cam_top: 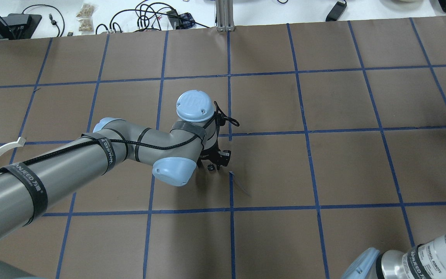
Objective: Place bearing gear from tray to pile
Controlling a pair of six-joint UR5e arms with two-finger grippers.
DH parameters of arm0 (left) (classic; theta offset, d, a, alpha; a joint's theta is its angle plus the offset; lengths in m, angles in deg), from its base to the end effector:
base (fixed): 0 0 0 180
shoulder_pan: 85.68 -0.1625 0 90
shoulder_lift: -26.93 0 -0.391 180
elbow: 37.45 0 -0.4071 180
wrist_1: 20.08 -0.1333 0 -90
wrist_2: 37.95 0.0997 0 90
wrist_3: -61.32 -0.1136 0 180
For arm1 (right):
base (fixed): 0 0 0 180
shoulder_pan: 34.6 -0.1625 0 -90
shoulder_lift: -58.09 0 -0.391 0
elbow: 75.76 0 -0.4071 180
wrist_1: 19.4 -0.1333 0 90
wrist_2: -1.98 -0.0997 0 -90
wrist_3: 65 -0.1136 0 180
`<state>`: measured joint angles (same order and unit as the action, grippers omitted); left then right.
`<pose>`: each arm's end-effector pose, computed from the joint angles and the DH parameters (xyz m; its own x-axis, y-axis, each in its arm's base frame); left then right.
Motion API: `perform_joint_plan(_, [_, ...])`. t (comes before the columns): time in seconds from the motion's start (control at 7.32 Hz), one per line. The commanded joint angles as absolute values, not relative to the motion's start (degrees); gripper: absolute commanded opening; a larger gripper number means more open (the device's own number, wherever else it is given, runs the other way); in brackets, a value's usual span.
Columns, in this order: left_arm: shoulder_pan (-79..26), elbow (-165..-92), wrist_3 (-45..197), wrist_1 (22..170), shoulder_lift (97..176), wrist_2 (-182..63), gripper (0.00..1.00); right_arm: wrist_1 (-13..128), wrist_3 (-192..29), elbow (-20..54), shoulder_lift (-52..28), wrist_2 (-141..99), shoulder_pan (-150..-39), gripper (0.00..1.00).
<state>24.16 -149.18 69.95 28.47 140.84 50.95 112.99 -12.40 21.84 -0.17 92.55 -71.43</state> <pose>-0.3088 -0.4565 0.1083 -0.9811 0.1934 0.0080 0.1935 0.9782 0.0751 -0.4219 -0.4811 0.1288 -0.9988 0.0108 0.0483 0.0096 0.9997 -0.0244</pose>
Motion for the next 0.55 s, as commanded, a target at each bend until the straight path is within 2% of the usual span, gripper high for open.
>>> perform_joint_plan(0.0, [24.27,-149.16,70.02,28.78,139.88,50.91,0.00,112.18,-12.18,21.02,-0.10,92.60,-71.43,0.38])
perform_joint_plan(0.14, [23.58,-148.55,68.98,28.87,139.96,51.00,0.00,112.17,-12.18,21.10,-0.01,92.60,-71.43,0.30])
perform_joint_plan(0.41, [22.00,-146.10,68.01,32.27,138.56,51.26,0.00,112.26,-12.27,21.19,0.25,92.51,-71.43,0.26])
